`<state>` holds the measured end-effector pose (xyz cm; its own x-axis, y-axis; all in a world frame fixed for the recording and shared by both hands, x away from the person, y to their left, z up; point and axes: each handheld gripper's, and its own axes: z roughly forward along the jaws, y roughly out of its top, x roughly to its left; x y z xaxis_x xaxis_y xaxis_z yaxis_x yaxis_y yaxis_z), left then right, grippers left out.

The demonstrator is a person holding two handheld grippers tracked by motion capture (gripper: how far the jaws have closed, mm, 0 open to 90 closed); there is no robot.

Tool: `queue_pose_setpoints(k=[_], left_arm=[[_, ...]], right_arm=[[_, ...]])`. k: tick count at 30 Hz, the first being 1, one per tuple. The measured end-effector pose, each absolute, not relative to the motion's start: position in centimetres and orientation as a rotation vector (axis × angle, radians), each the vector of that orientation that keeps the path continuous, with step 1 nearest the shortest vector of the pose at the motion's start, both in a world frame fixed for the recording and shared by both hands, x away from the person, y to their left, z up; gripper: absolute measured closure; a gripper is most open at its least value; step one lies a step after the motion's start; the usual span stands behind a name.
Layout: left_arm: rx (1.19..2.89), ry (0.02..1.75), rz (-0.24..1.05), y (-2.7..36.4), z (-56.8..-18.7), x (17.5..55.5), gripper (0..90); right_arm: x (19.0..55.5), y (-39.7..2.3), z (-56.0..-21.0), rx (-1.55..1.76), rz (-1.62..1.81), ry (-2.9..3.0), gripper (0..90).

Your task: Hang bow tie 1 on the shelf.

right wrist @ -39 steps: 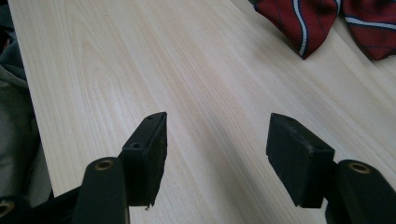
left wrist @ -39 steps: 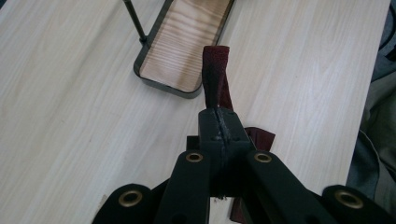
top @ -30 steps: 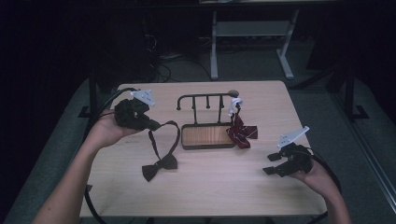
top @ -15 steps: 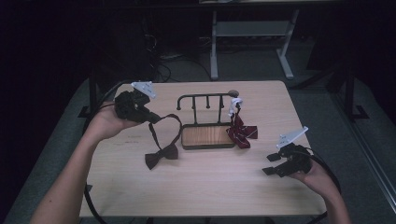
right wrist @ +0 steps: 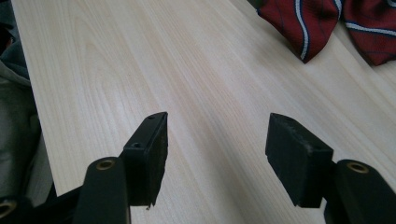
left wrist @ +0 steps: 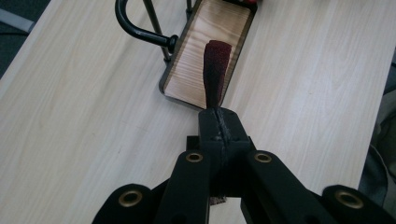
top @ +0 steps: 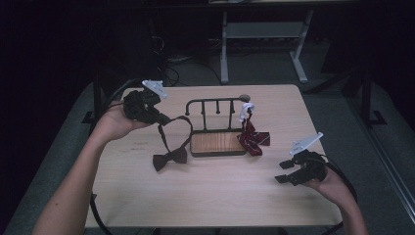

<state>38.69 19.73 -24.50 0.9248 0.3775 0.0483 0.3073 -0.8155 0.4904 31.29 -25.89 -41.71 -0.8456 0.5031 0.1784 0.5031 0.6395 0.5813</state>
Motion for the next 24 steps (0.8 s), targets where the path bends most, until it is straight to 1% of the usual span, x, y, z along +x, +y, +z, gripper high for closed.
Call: queue_pose_setpoints(k=[10,18,24], left_arm=[[2.607,0.507,0.211,19.0,-23.9,39.8,90.0],[2.621,0.529,0.191,18.7,-23.8,40.8,90.0],[2.623,0.554,0.201,18.5,-23.8,41.7,90.0]], right_arm=[[31.3,-26.3,-41.5,0.877,1.021,2.833,39.0],[31.2,-26.4,-41.5,0.872,1.018,2.830,39.0],[31.2,-26.4,-41.3,0.867,1.029,2.831,39.0]])
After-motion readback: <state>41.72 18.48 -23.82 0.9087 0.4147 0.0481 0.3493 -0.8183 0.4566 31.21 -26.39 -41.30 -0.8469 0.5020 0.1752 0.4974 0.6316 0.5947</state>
